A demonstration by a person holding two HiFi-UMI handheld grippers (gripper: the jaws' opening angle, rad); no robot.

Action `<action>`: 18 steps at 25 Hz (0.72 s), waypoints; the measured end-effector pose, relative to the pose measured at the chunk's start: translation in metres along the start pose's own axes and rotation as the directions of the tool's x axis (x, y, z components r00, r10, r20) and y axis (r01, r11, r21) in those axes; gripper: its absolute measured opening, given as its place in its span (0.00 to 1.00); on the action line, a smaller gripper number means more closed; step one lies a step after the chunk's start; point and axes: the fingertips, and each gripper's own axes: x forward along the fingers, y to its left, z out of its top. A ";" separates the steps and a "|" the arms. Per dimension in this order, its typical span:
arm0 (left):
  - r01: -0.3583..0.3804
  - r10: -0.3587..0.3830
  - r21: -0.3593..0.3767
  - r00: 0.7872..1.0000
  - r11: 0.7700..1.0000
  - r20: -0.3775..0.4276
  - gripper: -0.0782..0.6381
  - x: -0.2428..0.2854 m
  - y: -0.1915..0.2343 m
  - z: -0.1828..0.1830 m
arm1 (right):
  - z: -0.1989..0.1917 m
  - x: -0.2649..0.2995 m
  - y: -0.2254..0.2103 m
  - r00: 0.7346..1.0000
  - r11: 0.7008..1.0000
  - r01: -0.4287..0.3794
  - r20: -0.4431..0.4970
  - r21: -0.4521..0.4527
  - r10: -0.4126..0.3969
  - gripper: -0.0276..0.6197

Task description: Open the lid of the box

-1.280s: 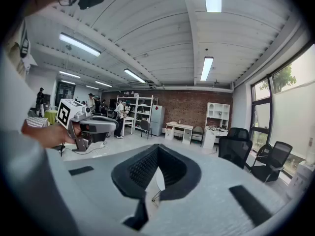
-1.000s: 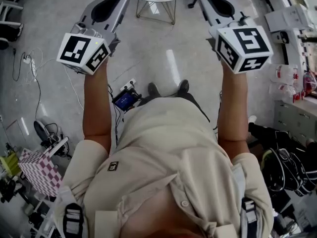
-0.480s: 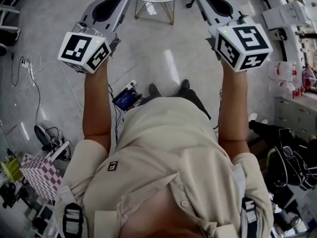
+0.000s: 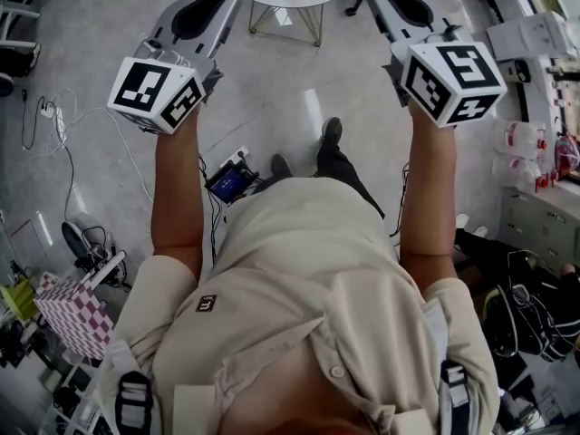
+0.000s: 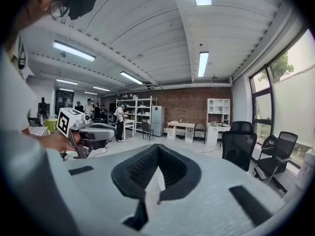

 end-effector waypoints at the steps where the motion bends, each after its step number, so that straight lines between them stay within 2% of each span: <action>1: -0.003 0.003 0.002 1.000 1.000 0.001 0.14 0.009 0.000 -0.001 | -0.002 0.003 -0.010 1.000 1.000 -0.008 0.002 0.002 0.008 0.03; 7: -0.070 0.070 0.010 0.997 0.997 -0.031 0.14 0.062 0.009 -0.008 | -0.010 0.029 -0.063 0.997 0.997 -0.079 0.006 0.004 0.079 0.03; 18: -0.135 0.135 0.021 0.991 0.991 -0.010 0.14 0.138 0.024 -0.006 | -0.005 0.066 -0.137 0.986 0.986 -0.164 0.012 -0.023 0.165 0.03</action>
